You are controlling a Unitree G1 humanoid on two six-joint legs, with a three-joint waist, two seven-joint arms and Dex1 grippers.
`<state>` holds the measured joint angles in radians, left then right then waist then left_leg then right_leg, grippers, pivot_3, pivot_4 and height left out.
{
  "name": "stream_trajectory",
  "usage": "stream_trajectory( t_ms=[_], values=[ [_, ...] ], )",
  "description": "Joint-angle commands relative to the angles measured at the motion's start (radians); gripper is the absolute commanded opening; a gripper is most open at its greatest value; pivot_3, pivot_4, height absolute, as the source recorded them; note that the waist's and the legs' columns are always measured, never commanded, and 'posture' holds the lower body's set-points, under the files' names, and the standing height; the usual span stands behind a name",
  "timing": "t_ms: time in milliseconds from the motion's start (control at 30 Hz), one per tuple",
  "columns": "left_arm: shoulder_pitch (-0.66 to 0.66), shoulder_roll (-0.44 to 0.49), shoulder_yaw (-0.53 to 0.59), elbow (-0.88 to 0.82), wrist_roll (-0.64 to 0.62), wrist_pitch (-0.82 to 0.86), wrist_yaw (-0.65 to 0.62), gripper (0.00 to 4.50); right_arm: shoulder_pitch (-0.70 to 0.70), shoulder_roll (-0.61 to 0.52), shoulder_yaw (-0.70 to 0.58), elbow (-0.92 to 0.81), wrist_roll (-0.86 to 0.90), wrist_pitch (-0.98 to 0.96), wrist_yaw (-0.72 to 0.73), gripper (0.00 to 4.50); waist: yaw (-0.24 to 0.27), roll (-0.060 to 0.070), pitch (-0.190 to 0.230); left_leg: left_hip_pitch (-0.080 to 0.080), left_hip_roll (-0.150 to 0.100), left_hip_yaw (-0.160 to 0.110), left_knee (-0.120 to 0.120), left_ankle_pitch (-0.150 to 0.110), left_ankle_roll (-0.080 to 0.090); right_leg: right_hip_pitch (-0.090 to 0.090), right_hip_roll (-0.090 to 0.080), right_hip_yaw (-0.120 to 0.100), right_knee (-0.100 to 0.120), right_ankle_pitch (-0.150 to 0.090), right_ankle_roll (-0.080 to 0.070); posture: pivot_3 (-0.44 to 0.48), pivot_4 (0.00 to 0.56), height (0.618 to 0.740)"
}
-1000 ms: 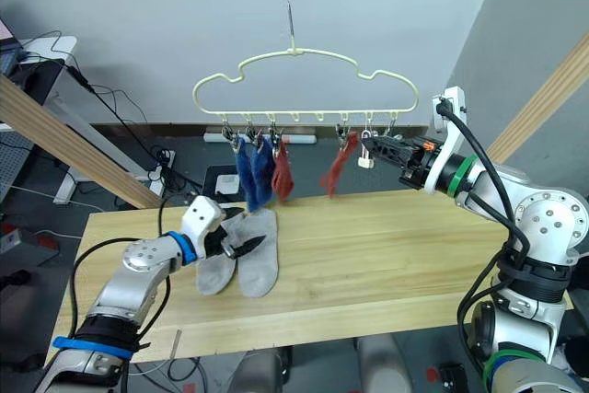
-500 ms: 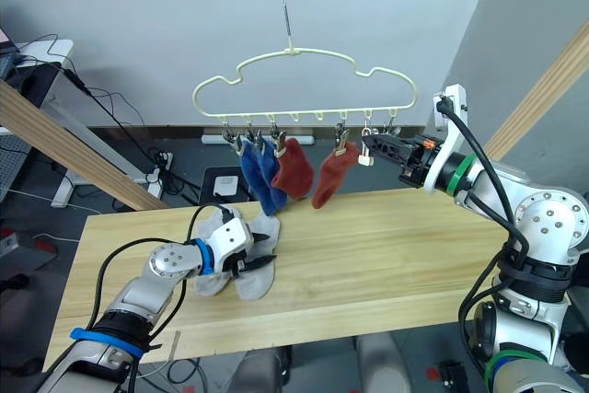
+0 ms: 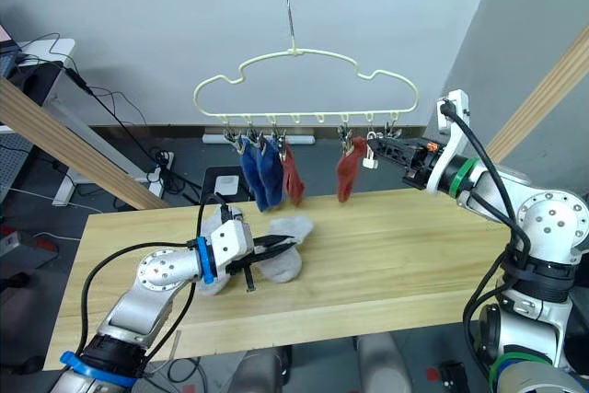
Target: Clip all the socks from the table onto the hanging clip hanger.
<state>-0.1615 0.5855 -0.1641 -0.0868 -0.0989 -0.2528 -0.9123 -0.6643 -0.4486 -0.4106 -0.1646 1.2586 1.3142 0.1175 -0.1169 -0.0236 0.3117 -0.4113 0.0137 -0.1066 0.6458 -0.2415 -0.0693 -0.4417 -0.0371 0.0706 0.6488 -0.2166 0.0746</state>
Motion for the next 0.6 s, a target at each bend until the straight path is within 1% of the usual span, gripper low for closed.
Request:
stream_trajectory(
  t_ms=[33,200,267,400,467,600],
  values=[
    [0.003,-0.003,0.032,-0.096,-0.029,-0.098,0.012,0.04,-0.013,-0.006,-0.044,0.042,0.08,0.013,-0.097,0.14,0.001,0.0,0.0,0.0,0.0,0.0,0.0,0.0,0.0,0.0,0.0,0.0,0.0,0.0,0.0,-0.176,0.305,0.74],
    [-0.055,-0.064,0.042,-0.093,0.049,-0.307,0.104,0.04,-0.005,0.001,-0.042,0.114,0.339,-0.019,-0.321,0.14,0.006,0.0,0.0,0.0,0.0,0.0,0.0,0.0,0.0,0.001,0.0,0.0,-0.001,0.0,0.0,-0.176,0.314,0.74],
    [-0.079,-0.092,0.031,-0.068,0.099,-0.347,0.143,0.04,0.011,-0.009,-0.009,0.115,0.467,-0.06,-0.41,0.14,0.006,0.0,0.0,-0.001,0.0,0.0,0.0,0.0,0.0,0.001,0.0,0.0,-0.002,0.0,0.0,-0.176,0.314,0.74],
    [-0.119,-0.132,0.003,-0.033,0.154,-0.369,0.192,0.04,0.043,-0.038,0.066,0.081,0.676,-0.165,-0.548,0.14,0.003,0.0,0.0,-0.001,0.0,0.0,0.0,0.0,0.0,0.001,0.0,0.0,-0.002,0.0,0.0,-0.181,0.317,0.74],
    [-0.134,-0.144,-0.014,-0.018,0.172,-0.375,0.201,0.04,0.044,-0.027,0.077,0.069,0.71,-0.201,-0.584,0.14,0.003,0.0,0.0,-0.001,0.0,0.0,0.0,0.0,0.0,0.001,0.0,0.0,-0.002,0.0,0.0,-0.182,0.318,0.74],
    [-0.156,-0.164,-0.038,0.018,0.194,-0.393,0.222,0.04,0.04,-0.006,0.092,0.04,0.714,-0.246,-0.618,0.14,0.001,0.0,0.0,-0.001,0.0,0.0,0.0,0.001,0.001,0.0,0.0,0.0,-0.001,0.0,0.001,-0.19,0.318,0.74]
  ],
)
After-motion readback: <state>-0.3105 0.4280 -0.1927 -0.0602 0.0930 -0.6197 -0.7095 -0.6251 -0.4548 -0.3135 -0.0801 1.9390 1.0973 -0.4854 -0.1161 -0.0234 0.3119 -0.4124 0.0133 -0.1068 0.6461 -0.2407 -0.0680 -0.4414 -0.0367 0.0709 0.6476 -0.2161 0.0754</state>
